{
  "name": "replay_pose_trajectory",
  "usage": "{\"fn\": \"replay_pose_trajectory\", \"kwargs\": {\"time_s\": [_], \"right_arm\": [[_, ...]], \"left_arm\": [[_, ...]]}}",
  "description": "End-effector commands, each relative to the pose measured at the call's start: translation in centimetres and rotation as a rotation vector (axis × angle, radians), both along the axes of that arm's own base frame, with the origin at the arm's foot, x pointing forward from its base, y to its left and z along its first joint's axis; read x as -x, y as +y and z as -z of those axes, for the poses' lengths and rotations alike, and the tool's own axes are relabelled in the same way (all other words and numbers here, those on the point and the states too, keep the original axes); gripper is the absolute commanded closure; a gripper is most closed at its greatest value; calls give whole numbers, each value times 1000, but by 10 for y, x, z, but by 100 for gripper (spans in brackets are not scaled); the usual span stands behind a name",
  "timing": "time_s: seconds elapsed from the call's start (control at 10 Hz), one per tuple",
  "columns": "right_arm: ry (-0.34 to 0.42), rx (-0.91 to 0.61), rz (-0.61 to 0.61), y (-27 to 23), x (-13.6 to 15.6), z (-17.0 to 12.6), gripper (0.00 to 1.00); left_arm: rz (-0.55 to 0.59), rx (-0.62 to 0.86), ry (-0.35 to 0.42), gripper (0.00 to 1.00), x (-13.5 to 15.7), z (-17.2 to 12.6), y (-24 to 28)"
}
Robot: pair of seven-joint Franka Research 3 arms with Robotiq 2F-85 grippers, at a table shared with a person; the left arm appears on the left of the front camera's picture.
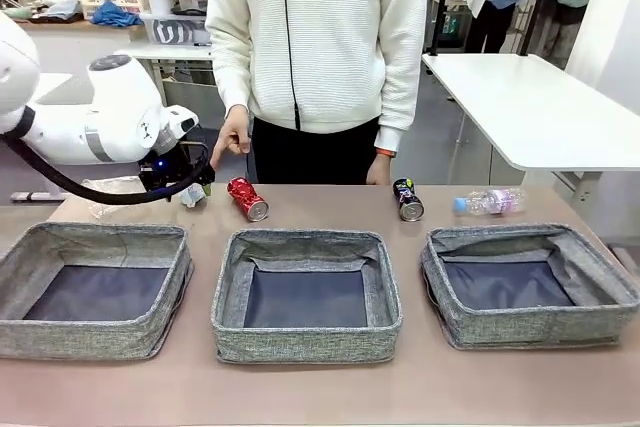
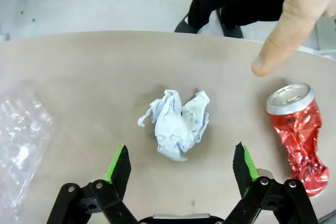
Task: Sort the waste into the appropriate baskets.
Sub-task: Pick up the waste item pointed out by the person.
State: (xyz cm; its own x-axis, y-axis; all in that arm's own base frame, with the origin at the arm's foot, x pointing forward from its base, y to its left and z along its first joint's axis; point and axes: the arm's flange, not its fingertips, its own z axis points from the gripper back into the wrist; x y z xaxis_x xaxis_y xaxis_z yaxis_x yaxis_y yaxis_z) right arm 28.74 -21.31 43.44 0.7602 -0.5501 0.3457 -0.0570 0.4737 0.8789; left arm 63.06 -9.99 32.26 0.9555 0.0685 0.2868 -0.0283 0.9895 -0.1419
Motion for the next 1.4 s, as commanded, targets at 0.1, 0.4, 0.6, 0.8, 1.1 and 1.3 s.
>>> {"fn": "replay_pose_trajectory", "kwargs": {"time_s": [0.1, 0.4, 0.6, 0.8, 1.1, 1.3], "right_arm": [[-38, 1, 0, -1, -4, 1, 0], [-38, 1, 0, -1, -4, 1, 0], [-38, 1, 0, -1, -4, 1, 0], [-38, 1, 0, -1, -4, 1, 0], [-38, 1, 0, -1, -4, 1, 0], [-38, 1, 0, -1, -4, 1, 0]], "left_arm": [[12, 4, -63, 0, -7, 1, -4], [19, -3, -38, 0, -9, 10, -5], [36, -37, -63, 39, -8, 11, -6], [48, -68, -73, 98, -8, 14, -11], [33, -96, -88, 100, -7, 15, -13], [30, -104, -79, 100, -9, 16, -14]]}}
